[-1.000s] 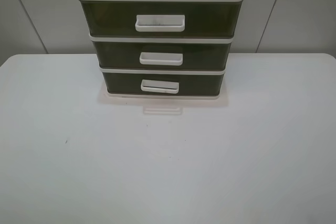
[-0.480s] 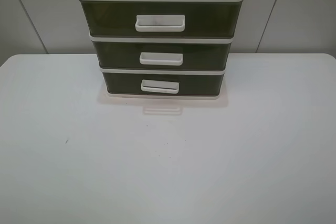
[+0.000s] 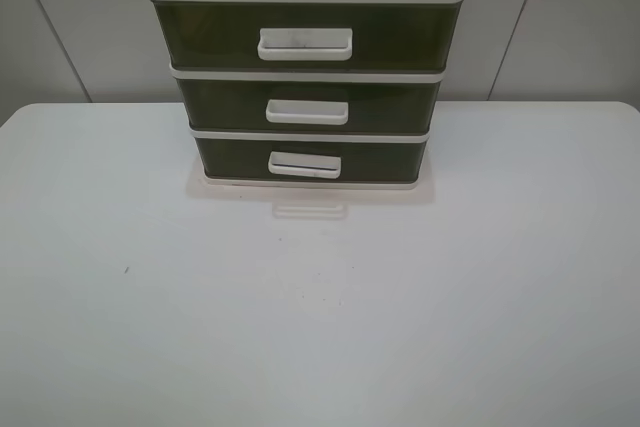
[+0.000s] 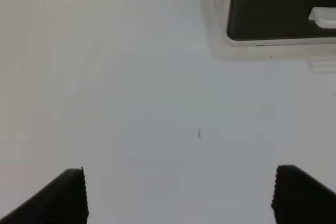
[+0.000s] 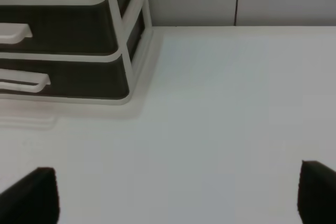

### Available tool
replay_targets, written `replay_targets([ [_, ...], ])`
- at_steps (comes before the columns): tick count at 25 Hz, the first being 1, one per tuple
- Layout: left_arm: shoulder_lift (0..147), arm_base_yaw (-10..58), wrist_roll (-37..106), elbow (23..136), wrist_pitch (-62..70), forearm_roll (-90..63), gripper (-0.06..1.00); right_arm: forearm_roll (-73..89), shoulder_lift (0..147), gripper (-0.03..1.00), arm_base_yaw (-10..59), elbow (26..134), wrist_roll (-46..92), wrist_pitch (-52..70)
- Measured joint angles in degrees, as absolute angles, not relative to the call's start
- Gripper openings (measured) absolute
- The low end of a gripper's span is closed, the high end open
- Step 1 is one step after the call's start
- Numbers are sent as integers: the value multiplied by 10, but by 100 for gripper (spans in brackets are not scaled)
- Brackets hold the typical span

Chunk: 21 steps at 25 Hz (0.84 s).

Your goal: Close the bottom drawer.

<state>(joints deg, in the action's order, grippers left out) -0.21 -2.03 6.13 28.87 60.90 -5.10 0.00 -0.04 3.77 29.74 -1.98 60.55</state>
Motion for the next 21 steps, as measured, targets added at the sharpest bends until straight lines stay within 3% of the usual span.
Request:
replay_targets([
  [21, -2, -20, 61, 289, 609, -51, 72, -4, 0, 79, 38, 297, -26, 605],
])
